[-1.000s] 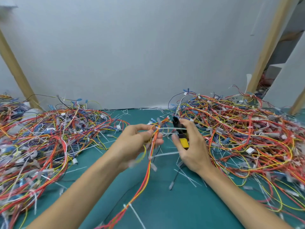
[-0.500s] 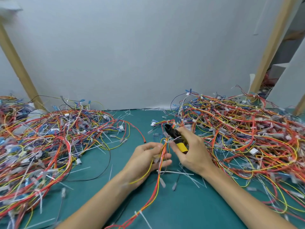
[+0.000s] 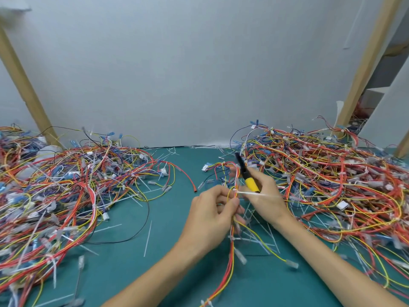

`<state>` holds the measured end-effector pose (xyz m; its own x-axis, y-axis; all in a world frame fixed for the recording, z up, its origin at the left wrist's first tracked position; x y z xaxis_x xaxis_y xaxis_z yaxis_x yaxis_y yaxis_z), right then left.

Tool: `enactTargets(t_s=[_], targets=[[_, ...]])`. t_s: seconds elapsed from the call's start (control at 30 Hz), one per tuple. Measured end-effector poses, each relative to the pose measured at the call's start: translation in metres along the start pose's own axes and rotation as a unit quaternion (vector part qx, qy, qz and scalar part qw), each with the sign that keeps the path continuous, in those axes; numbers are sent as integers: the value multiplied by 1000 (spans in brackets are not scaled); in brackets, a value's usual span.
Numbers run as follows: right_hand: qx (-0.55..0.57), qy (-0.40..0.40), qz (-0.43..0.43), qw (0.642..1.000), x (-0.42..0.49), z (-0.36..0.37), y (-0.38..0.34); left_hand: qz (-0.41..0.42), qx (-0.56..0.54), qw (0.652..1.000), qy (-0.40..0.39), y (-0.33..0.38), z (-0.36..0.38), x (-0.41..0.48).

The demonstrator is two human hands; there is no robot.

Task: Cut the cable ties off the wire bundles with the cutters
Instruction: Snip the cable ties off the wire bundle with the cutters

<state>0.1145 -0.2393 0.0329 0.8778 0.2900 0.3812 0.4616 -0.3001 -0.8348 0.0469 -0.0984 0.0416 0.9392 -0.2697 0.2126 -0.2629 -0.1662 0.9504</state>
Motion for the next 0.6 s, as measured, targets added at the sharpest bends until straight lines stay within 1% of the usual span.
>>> enactTargets(t_s=[0.07,0.13,0.2,0.27,0.33,0.37,0.4,0.43,0.47,0.53,0.6], targets=[[59,42,-13,997,0,-4,-4,33,-83,996,2,13,-6,3],[29,106,-40,993,-5,-10,-7,76,-130,988,28,31,-24,11],[-13,153,-52,987,-10,-15,-7,114,-173,976,65,49,-46,22],[-31,185,-56,981,-12,-18,-7,133,-261,952,84,63,-65,40],[-38,189,-53,980,-11,-18,-6,139,-353,921,93,72,-76,62],[-37,185,-49,981,-11,-18,-6,137,-375,911,103,73,-80,71],[-35,180,-44,982,-11,-17,-5,129,-380,909,117,71,-81,80],[-34,177,-39,983,-11,-17,-4,112,-367,914,132,65,-79,85],[-37,176,-36,983,-11,-17,-3,82,-336,928,143,55,-74,87],[-58,175,-29,982,-11,-17,-3,-6,-242,960,143,24,-57,80],[-78,173,-15,982,-10,-17,0,-92,-184,971,121,-14,-40,63]])
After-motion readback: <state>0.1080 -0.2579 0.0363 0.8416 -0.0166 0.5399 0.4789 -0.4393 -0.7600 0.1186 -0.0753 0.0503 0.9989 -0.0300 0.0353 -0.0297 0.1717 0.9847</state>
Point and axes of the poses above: each hand's wrist, its own x-axis towards the middle knuckle, its own z-axis out of the palm, y = z × x, the point moved 4 cm from there along x, towards the middle knuckle, and after that the axes turned 9 degrees about -y, right-handed, at the moved point
